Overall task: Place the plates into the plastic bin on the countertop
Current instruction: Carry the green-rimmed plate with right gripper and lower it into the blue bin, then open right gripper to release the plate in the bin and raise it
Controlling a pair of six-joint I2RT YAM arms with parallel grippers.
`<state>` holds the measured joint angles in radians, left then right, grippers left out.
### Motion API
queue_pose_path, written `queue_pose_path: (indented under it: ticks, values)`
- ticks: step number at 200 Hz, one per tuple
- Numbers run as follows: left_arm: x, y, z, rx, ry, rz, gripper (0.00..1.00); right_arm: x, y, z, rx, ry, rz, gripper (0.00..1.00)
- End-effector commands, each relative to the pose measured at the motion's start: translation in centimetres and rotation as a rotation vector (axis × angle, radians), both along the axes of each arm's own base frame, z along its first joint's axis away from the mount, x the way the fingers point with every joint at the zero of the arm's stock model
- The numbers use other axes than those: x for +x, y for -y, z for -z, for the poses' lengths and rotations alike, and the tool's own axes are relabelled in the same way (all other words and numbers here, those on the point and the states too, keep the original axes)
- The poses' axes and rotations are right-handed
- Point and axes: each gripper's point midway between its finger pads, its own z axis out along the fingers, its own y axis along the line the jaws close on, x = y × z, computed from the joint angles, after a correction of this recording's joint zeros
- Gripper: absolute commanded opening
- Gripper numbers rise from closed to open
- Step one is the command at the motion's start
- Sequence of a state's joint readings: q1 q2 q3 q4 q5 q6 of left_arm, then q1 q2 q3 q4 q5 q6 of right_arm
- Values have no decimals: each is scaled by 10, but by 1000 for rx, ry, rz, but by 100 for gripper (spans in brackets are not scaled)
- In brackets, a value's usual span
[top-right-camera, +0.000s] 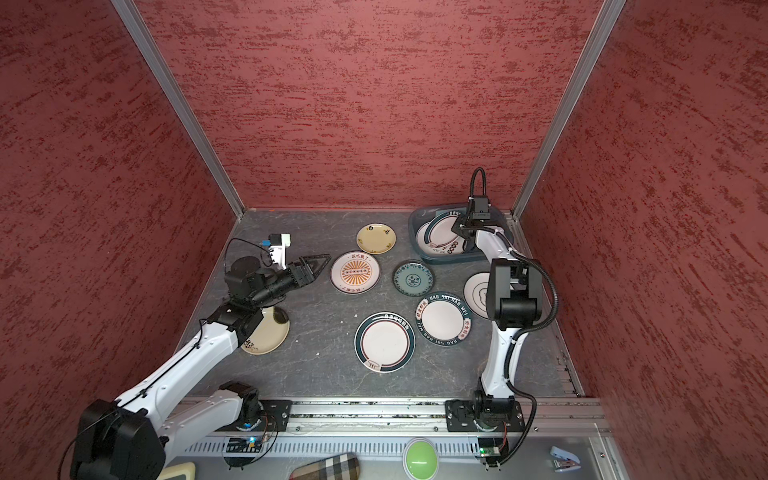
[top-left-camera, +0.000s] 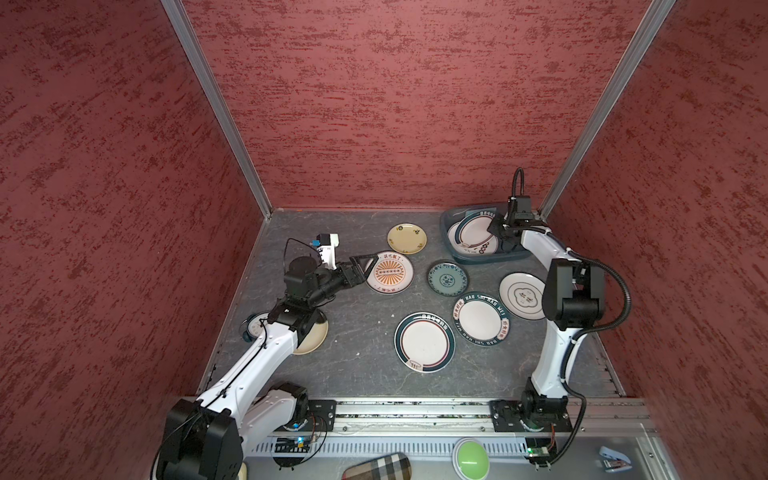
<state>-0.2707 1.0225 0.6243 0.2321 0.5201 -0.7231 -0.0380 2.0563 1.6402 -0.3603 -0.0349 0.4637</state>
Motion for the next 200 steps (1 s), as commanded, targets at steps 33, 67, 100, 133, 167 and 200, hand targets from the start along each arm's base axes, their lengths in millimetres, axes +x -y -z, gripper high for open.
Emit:
queue_pose_path:
  ticks: [33, 67, 100, 133, 167, 200]
  values:
    - [-2, -2, 7, -12, -22, 9, 99, 13, -3, 9, 31, -19, -26, 0]
    - [-1, -1, 8, -14, -27, 10, 99, 12, -8, 14, 71, -35, -37, 0]
    - [0, -1, 12, -14, -37, 10, 99, 9, -14, 12, 127, -39, -46, 0]
    - [1, 0, 14, -15, -40, 13, 99, 4, -20, 12, 171, -38, -56, 0]
    - [1, -1, 15, -13, -41, 12, 99, 1, -21, 18, 173, -49, -67, 5]
    - [2, 0, 16, -11, -46, 12, 99, -3, -20, 23, 160, -66, -65, 15]
